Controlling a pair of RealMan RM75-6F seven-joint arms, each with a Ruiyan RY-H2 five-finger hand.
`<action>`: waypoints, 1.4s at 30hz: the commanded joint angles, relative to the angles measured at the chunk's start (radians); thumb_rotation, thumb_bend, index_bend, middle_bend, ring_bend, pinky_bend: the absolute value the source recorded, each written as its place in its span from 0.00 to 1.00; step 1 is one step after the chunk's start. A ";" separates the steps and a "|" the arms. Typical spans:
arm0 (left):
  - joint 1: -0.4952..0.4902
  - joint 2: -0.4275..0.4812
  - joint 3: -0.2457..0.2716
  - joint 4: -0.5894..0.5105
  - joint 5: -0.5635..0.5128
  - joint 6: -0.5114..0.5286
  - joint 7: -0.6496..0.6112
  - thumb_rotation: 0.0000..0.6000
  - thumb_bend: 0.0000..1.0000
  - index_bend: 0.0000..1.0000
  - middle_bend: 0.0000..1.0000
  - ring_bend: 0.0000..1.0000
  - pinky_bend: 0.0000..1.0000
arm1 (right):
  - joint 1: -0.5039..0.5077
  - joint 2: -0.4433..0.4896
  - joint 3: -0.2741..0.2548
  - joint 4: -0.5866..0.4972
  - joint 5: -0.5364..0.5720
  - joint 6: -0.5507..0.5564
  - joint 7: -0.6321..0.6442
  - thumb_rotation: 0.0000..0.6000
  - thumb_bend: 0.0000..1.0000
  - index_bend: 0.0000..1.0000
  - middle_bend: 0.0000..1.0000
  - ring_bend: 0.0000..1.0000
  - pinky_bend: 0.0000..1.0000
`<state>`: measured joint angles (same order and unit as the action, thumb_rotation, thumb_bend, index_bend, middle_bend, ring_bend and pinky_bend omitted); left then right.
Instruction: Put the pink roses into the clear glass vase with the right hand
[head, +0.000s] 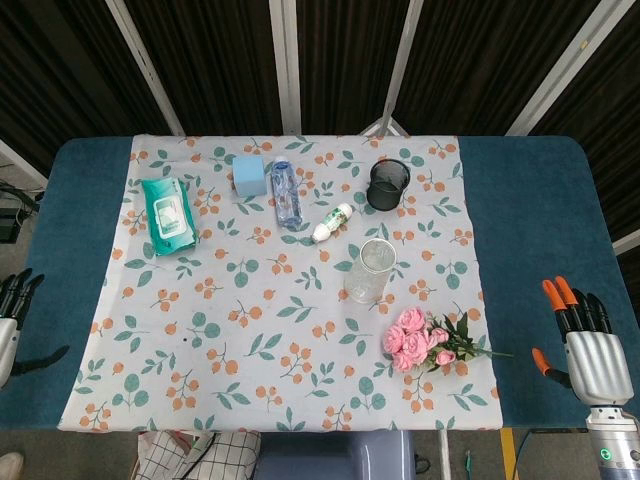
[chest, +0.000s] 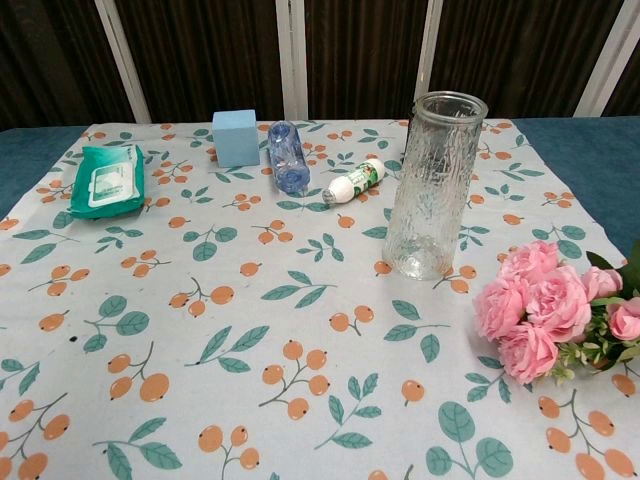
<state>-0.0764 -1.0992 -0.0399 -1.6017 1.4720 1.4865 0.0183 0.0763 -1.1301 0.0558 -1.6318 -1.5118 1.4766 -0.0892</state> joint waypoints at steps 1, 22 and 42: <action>0.000 0.001 0.000 -0.001 -0.001 -0.002 -0.001 1.00 0.00 0.00 0.00 0.00 0.00 | 0.008 0.011 -0.011 -0.011 -0.006 -0.025 0.019 1.00 0.33 0.00 0.00 0.00 0.00; -0.007 0.008 0.006 -0.003 0.002 -0.025 -0.016 1.00 0.00 0.00 0.00 0.00 0.00 | 0.166 -0.035 -0.049 -0.206 0.056 -0.356 -0.073 1.00 0.33 0.00 0.03 0.05 0.04; -0.020 0.013 0.006 0.012 -0.004 -0.056 -0.043 1.00 0.00 0.00 0.00 0.00 0.00 | 0.276 -0.248 0.008 -0.091 0.219 -0.467 -0.178 1.00 0.33 0.13 0.23 0.26 0.16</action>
<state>-0.0968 -1.0867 -0.0333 -1.5896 1.4681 1.4306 -0.0243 0.3490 -1.3742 0.0615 -1.7268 -1.2952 1.0120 -0.2674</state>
